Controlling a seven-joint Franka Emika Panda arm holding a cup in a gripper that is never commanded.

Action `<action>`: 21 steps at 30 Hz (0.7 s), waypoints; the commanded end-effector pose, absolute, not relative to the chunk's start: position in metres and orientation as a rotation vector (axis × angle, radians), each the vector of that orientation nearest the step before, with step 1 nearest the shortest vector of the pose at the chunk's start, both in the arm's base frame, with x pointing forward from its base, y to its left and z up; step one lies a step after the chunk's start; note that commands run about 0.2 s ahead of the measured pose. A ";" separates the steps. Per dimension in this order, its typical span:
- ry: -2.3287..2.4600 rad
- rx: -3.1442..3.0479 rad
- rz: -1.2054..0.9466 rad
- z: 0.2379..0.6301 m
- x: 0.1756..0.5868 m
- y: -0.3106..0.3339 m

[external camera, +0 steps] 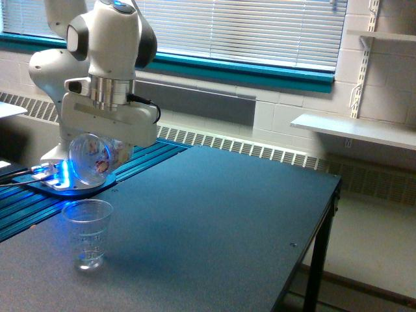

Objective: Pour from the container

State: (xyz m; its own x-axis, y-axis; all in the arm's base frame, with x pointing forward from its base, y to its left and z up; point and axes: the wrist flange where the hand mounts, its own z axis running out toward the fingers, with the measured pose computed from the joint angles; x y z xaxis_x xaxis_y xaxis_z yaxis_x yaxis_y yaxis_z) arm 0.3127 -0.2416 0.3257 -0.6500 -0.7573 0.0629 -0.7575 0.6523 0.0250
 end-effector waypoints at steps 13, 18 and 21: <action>-2.937 1.089 -0.074 0.307 0.319 -0.245; -2.951 1.094 -0.074 0.305 0.321 -0.245; -2.960 1.099 -0.078 0.304 0.322 -0.245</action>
